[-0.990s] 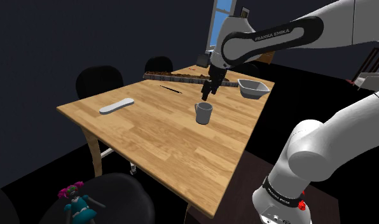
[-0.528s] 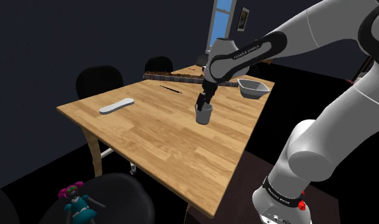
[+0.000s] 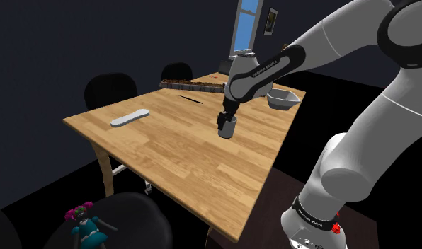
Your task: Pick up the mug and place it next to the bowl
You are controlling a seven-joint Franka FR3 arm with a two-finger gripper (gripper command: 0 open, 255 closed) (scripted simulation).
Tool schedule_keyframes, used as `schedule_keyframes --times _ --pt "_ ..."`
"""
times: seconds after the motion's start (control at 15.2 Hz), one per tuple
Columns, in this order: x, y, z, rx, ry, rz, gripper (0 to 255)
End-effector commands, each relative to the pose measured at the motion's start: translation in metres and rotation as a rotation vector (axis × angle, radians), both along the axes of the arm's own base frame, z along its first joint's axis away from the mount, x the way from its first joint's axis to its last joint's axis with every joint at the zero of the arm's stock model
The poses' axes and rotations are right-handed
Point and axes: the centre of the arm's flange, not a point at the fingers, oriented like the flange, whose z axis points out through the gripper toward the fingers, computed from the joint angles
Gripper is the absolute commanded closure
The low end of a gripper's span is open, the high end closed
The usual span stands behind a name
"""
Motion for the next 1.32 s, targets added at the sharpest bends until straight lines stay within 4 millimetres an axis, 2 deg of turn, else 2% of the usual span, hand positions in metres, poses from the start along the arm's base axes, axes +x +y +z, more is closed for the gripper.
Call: schedule_keyframes --times 0.0,0.4,0.46,1.06,1.25 --pt "0.002 0.000 -0.005 0.000 0.000 0.000 0" --pt "0.002 0.000 -0.005 0.000 0.000 0.000 0" --pt "0.002 0.000 -0.005 0.000 0.000 0.000 255" --pt "0.002 0.000 -0.005 0.000 0.000 0.000 255" --pt "0.002 0.000 0.011 0.000 0.000 0.000 255"
